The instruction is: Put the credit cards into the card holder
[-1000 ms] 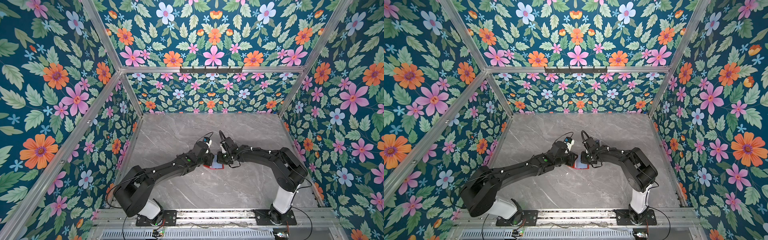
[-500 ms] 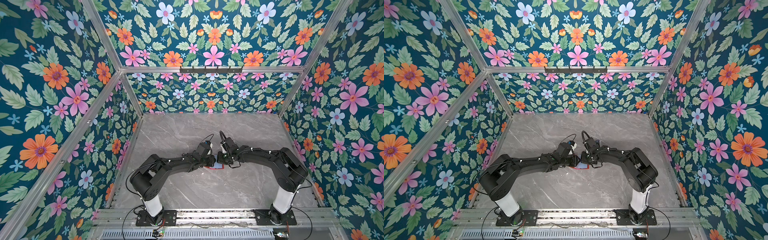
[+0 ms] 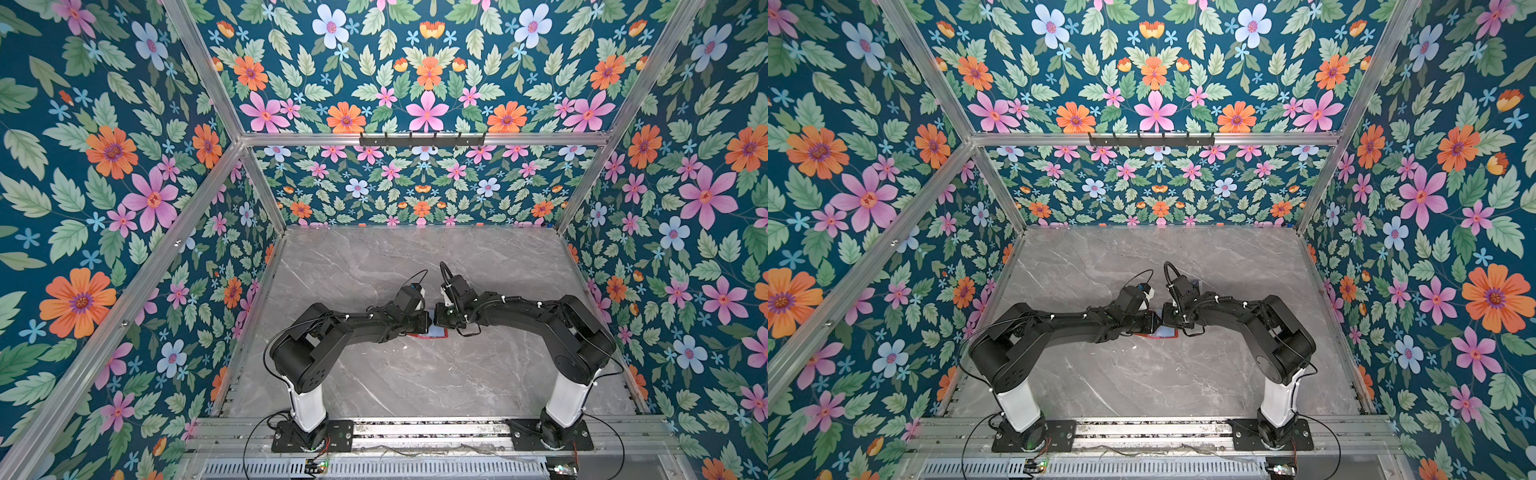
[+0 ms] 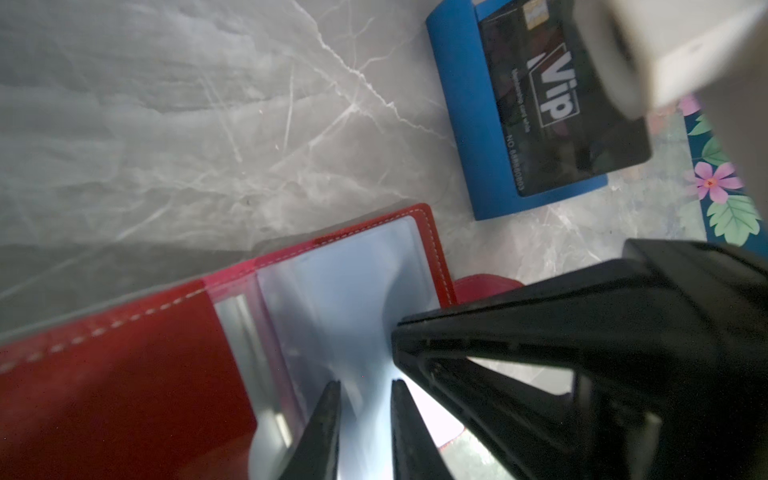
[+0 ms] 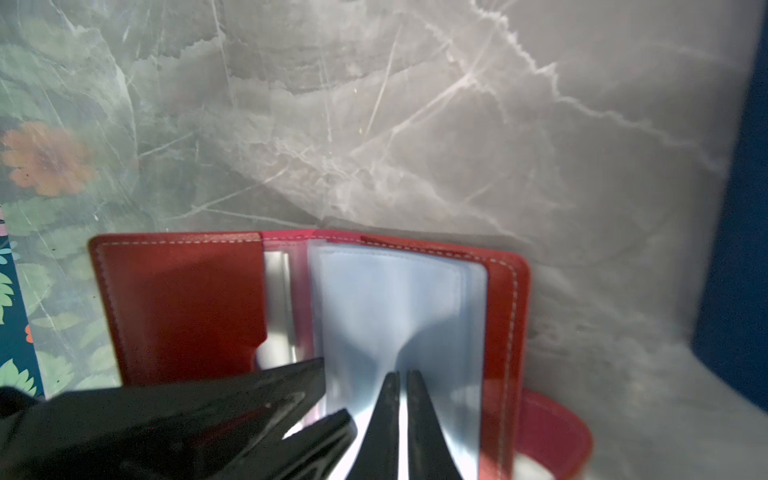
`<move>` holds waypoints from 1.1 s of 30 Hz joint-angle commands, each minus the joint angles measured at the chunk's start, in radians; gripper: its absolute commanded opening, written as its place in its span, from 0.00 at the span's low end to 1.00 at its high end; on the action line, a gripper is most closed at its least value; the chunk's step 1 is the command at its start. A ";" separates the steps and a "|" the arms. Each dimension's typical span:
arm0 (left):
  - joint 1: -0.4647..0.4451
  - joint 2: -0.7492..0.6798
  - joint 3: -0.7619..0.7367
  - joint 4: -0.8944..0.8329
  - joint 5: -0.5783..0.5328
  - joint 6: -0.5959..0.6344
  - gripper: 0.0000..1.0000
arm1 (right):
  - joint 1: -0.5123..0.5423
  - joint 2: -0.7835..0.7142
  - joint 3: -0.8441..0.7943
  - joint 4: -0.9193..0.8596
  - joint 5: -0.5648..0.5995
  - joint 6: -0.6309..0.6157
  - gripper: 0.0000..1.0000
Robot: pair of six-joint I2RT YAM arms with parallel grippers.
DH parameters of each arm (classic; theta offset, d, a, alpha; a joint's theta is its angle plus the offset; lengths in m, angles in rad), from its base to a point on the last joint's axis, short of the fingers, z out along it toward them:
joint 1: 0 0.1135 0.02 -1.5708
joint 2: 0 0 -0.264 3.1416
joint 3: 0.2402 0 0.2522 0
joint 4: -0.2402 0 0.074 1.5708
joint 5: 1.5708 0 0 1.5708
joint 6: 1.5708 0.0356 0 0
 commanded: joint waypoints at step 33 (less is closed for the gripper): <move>0.001 -0.053 -0.051 0.064 -0.019 -0.028 0.00 | 0.000 -0.071 -0.013 -0.101 0.037 -0.006 0.13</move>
